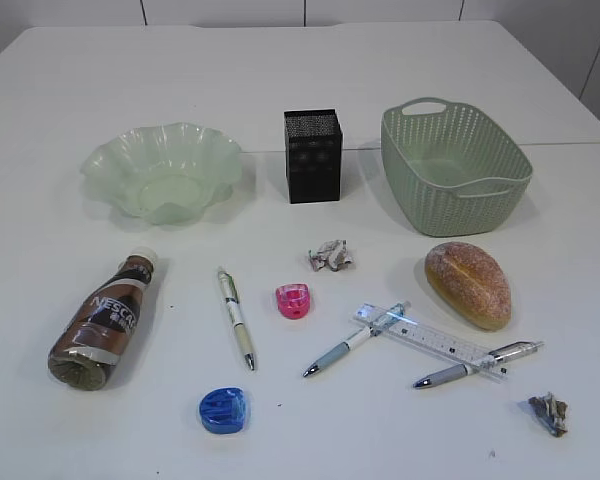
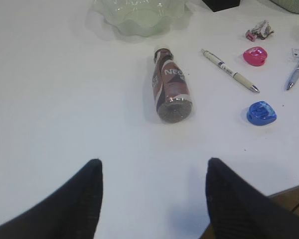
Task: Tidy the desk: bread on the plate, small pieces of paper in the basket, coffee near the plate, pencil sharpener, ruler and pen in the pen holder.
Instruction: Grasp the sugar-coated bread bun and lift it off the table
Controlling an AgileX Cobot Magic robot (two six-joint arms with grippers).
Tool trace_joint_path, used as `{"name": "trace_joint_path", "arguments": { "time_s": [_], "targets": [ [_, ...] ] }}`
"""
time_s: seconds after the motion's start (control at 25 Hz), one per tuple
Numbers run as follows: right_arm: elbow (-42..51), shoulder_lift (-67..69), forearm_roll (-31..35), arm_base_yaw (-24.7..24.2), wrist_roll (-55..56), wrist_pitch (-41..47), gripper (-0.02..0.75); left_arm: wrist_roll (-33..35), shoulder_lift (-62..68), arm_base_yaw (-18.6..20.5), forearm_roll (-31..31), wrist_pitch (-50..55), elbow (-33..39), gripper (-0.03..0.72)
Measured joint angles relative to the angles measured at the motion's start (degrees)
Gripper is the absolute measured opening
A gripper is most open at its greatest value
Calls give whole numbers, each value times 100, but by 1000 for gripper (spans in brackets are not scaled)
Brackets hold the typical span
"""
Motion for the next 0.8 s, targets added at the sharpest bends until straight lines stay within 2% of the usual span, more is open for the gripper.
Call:
{"name": "trace_joint_path", "arguments": {
  "time_s": [0.44, 0.64, 0.8],
  "targets": [
    [0, 0, 0, 0, 0, 0, 532, 0, 0, -13, 0, 0, 0, 455],
    [0, 0, 0, 0, 0, 0, 532, 0, 0, -316, -14, 0, 0, 454],
    [0, 0, 0, 0, 0, 0, 532, 0, 10, -378, -19, 0, 0, 454]
  ]
}}
